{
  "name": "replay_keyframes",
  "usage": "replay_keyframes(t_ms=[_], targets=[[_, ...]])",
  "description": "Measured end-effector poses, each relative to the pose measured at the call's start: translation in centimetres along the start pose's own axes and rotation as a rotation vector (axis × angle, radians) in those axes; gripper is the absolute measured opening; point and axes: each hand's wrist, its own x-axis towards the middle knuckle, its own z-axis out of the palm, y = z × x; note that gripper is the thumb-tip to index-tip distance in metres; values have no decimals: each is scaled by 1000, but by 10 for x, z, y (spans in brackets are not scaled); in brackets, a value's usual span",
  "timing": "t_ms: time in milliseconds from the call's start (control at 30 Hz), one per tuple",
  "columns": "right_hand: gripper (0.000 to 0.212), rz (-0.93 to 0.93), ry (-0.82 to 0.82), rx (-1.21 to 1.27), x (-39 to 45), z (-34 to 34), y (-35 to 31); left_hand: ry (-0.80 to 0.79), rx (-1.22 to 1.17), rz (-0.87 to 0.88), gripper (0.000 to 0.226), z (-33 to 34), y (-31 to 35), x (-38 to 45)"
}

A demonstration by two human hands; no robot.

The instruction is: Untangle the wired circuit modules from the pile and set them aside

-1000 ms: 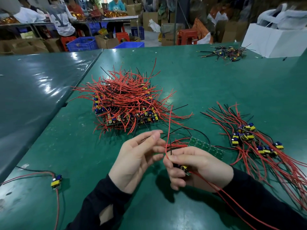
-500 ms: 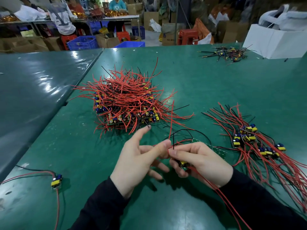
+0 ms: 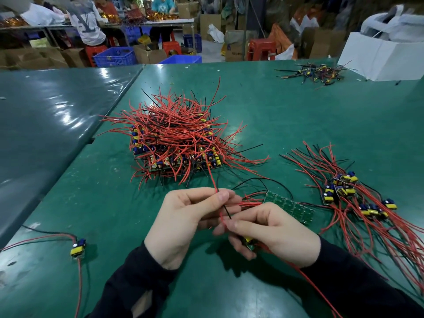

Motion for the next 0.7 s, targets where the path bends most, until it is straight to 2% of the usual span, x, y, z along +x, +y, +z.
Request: replay_keyframes(t_ms=[133,233,367,567,700], targets=[[29,31,-62,30,-4,0,-2,40,-166,-68,30,-2,4,2],[31,61,-101,47,-6,2,-3,41,-249,-111,21,-2,6,3],[20,46,-107,73,-7,2,-4,11,-351,-175,17,-5,7,3],[39,158,-58,169,-5,1,-4,74,-275,-16,12,-6,6,5],[25,150,-53,163,-6,3,-4,152,-190,132,8,-4,1,7]])
